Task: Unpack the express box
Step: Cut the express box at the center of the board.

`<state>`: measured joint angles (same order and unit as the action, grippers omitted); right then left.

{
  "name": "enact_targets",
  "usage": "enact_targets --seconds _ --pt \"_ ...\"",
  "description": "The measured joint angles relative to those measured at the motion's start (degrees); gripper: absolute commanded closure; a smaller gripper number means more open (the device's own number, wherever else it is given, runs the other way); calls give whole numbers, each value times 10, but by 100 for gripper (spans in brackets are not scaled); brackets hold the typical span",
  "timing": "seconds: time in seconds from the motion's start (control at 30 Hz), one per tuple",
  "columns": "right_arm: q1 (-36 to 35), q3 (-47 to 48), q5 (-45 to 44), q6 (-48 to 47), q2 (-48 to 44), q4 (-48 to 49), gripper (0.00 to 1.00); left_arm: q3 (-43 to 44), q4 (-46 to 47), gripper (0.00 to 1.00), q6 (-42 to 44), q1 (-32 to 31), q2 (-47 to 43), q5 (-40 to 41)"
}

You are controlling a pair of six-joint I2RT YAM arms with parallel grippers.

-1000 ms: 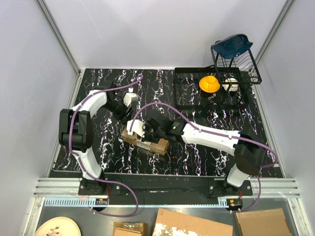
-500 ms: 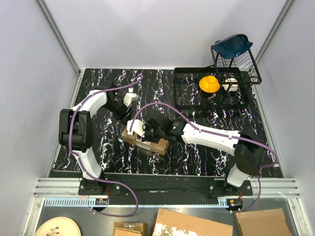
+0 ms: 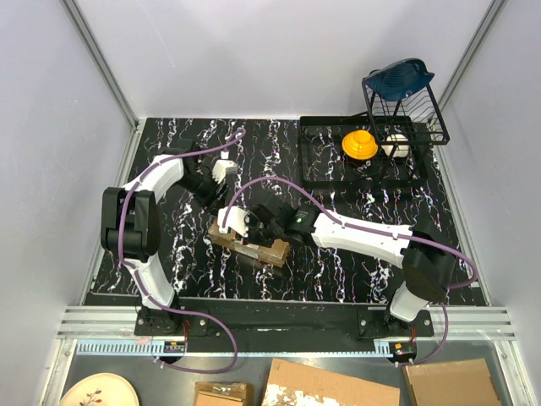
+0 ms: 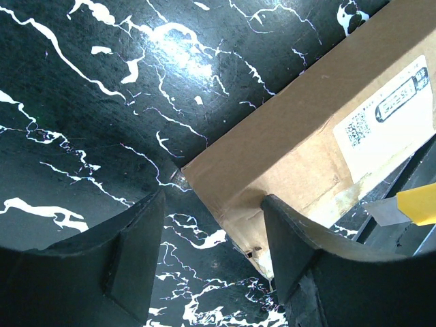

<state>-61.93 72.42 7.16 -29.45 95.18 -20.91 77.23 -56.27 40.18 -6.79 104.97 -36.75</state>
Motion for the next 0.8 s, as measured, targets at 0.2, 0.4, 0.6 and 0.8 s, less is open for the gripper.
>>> enact_targets --seconds 0.2,0.4,0.6,0.8 --pt "0 0 0 3 0 0 100 0 0 39 0 0 0 0" --pt "0 0 -1 4 0 0 100 0 -1 39 0 0 0 0" --pt "0 0 -2 8 2 -8 100 0 -1 39 0 0 0 0" --pt "0 0 -2 11 5 -20 100 0 -1 40 0 0 0 -1"
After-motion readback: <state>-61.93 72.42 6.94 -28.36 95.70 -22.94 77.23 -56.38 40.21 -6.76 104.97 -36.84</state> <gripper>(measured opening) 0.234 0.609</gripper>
